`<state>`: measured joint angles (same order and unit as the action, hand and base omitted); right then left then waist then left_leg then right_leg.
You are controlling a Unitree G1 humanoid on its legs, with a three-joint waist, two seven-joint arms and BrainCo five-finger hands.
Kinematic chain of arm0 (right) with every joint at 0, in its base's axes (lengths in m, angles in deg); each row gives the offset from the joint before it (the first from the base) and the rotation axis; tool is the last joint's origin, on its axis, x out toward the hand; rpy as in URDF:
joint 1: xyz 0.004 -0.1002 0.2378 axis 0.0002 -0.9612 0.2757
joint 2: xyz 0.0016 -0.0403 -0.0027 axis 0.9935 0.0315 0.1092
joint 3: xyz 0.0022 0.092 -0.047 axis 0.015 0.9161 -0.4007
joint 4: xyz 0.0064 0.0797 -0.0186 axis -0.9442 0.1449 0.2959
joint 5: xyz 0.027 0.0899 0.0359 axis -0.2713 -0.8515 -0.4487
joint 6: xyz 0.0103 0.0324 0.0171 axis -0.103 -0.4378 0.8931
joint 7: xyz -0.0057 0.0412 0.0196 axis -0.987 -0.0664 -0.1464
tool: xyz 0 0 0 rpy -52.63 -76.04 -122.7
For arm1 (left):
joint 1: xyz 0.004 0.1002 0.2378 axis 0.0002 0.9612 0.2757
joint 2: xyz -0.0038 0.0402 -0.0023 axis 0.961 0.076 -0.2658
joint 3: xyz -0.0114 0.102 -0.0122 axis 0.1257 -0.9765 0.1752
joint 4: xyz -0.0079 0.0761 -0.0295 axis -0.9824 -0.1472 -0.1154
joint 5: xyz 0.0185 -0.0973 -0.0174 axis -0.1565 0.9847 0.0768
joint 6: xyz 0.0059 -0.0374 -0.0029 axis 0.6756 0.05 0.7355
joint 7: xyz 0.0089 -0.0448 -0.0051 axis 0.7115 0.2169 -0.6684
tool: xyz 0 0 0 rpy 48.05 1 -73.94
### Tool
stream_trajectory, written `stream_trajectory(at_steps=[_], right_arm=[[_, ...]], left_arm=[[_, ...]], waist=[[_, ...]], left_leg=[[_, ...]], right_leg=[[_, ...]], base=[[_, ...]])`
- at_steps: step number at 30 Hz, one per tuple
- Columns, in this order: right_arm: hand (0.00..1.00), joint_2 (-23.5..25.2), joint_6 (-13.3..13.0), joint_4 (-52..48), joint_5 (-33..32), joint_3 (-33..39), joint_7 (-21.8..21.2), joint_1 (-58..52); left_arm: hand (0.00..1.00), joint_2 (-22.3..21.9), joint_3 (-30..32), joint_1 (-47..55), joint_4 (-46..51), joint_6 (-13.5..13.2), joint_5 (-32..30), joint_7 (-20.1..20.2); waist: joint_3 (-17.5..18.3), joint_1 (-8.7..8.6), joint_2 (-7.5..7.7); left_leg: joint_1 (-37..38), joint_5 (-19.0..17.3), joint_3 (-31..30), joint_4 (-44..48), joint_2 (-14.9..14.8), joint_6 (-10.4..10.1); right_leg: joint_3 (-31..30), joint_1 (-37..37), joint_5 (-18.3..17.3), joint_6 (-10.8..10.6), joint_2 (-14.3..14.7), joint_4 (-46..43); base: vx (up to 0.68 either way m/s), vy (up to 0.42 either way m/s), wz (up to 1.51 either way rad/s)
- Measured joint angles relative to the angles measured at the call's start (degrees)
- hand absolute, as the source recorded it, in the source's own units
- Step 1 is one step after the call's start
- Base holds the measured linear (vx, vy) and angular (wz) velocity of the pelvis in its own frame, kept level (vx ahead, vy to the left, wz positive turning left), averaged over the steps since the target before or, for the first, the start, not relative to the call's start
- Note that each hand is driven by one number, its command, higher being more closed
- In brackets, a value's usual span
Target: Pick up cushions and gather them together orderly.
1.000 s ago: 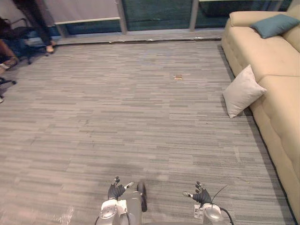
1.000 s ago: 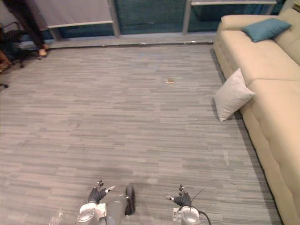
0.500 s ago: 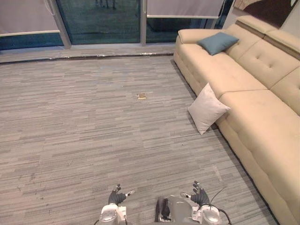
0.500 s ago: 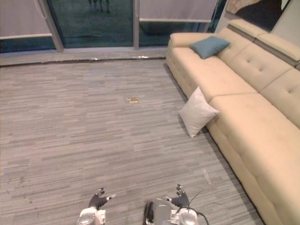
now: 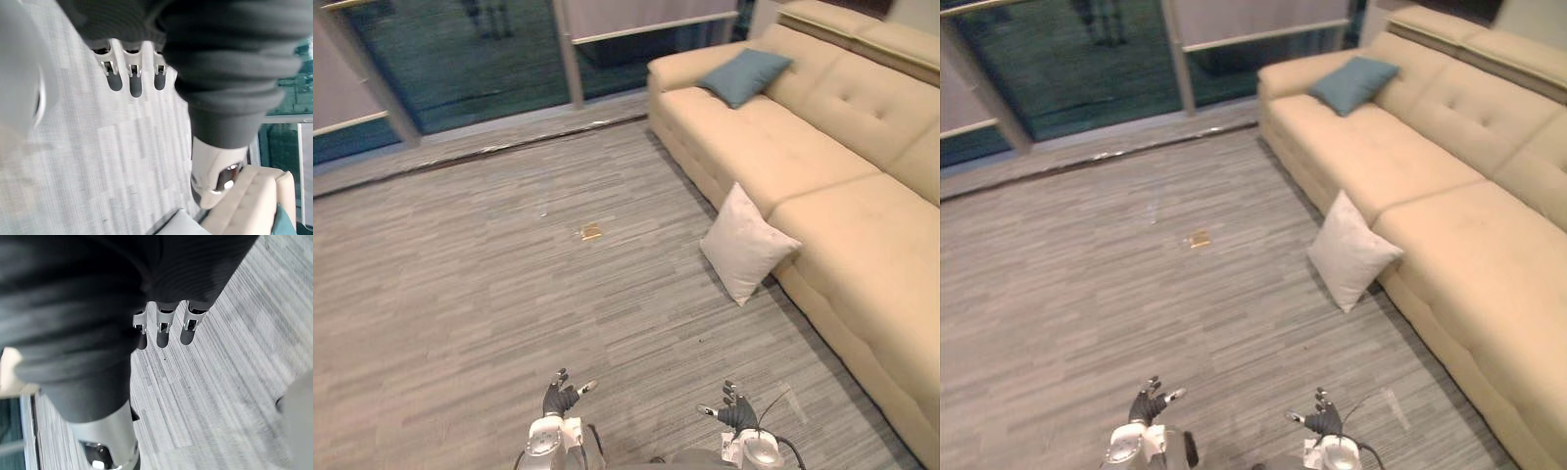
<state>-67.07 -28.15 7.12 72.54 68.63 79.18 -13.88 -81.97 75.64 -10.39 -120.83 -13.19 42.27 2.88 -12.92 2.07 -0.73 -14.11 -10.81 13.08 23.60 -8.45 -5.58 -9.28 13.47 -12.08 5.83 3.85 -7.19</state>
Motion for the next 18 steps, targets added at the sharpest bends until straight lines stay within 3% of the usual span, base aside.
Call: stream_trajectory(at_steps=[2,3,4,6,7,8,9,10,12,15,16,18], right_arm=[[0.00,-0.2,0.0,0.0,0.0,0.0,0.1,-1.1],[0.00,-0.2,0.0,0.0,0.0,-0.1,0.1,-1.6],[0.00,0.5,0.1,-0.1,0.0,-0.2,0.1,-2.1],[0.00,1.4,-0.1,-0.7,0.0,-0.6,0.0,-4.0],[0.00,1.7,-0.1,-0.8,0.0,-0.7,-0.1,-3.9],[0.00,1.7,-0.1,-0.9,0.1,-0.6,-0.1,-3.8],[0.00,1.5,-0.3,-1.2,0.1,-0.5,-0.1,-3.8],[0.00,1.2,-0.4,-1.2,0.1,-0.5,-0.1,-3.8],[0.00,0.6,-0.8,-1.3,0.1,-0.5,-0.1,-4.0],[0.00,-0.4,-1.0,-0.1,0.1,0.1,0.0,-2.7],[0.00,-0.6,-1.0,0.4,0.0,0.3,0.0,-2.2],[0.00,-0.7,-1.0,1.9,0.0,1.2,-0.1,-0.7]], left_arm=[[0.00,0.0,-0.3,0.1,-0.3,-0.1,-0.1,0.0],[0.00,-0.1,-0.6,0.3,-0.6,-0.1,-0.1,0.0],[0.00,0.7,-0.7,-0.1,-1.0,0.0,-0.1,0.1],[0.00,1.3,-1.7,-0.1,-1.4,0.1,-0.1,0.1],[0.00,2.0,-2.4,-0.4,-1.4,0.2,-0.1,0.1],[0.00,2.2,-2.5,-0.5,-1.7,0.6,-0.1,0.1],[0.00,2.3,-2.6,-0.7,-2.5,0.9,-0.1,0.0],[0.00,2.3,-2.8,-0.6,-2.7,1.1,-0.1,0.0],[0.00,2.4,-4.6,-0.7,-3.5,1.1,-0.1,-0.1],[0.00,2.5,-5.6,-0.9,-5.0,1.1,0.0,0.0],[0.00,2.7,-6.2,-1.1,-5.9,1.1,0.0,0.0],[0.00,3.8,-8.0,-1.7,-8.1,1.2,-0.1,0.2]], waist=[[0.8,0.23,-0.96],[2.0,0.82,-1.54],[2.9,0.53,0.57],[3.9,0.41,3.13],[3.6,0.60,4.00],[3.5,0.54,4.12],[3.3,0.41,4.39],[3.1,0.34,4.07],[3.3,-0.07,3.76],[3.2,-0.72,3.29],[3.1,-1.34,3.14],[2.9,-2.71,2.87]], left_leg=[[0.3,5.0,-0.2,-6.5,-0.1,1.6],[0.5,10.6,-1.1,-5.6,-0.1,2.2],[0.4,8.3,-0.3,-3.4,1.4,4.4],[2.9,4.9,2.8,-3.3,3.0,4.6],[4.8,3.3,3.9,-3.0,3.8,5.3],[6.5,1.8,4.6,-2.9,4.3,5.7],[9.6,-0.3,6.0,-2.7,4.3,6.0],[11.3,-1.2,6.5,-2.8,4.3,6.0],[17.9,-4.8,8.9,-5.2,3.5,5.7],[22.8,-4.7,11.4,-9.0,2.0,4.4],[23.9,-4.5,11.6,-10.5,1.8,4.0],[27.0,-4.1,11.2,-12.7,2.3,2.8]], right_leg=[[-3.6,3.0,-2.3,-3.2,0.0,0.8],[-5.8,3.7,-4.2,-3.8,0.0,-0.4],[-6.9,3.1,-5.7,-4.8,-1.6,-3.7],[-6.8,-1.6,-6.6,-6.8,-3.2,-15.6],[-6.1,-5.6,-5.9,-9.3,-3.4,-25.5],[-4.5,-8.8,-4.9,-13.0,-4.1,-33.5],[-1.7,-12.2,-4.4,-14.8,-5.1,-42.1],[0.0,-13.6,-4.6,-14.6,-5.7,-44.7],[9.3,-20.4,-6.9,-11.0,-9.0,-48.0],[20.0,-27.0,-7.8,-8.7,-10.2,-35.4],[22.3,-28.6,-6.4,-8.0,-10.1,-29.6],[23.3,-29.4,2.3,-5.7,-8.0,-16.0]], base=[[0.60,0.355,-1.21],[0.61,0.387,-1.04],[0.61,0.386,-0.73],[0.54,0.330,-0.48],[0.49,0.284,-0.56],[0.45,0.234,-0.57],[0.34,0.167,-0.43],[0.48,0.214,-0.50],[0.35,0.145,-0.45],[0.38,0.054,-0.31],[0.43,-0.017,-0.08],[0.50,-0.049,0.01]])
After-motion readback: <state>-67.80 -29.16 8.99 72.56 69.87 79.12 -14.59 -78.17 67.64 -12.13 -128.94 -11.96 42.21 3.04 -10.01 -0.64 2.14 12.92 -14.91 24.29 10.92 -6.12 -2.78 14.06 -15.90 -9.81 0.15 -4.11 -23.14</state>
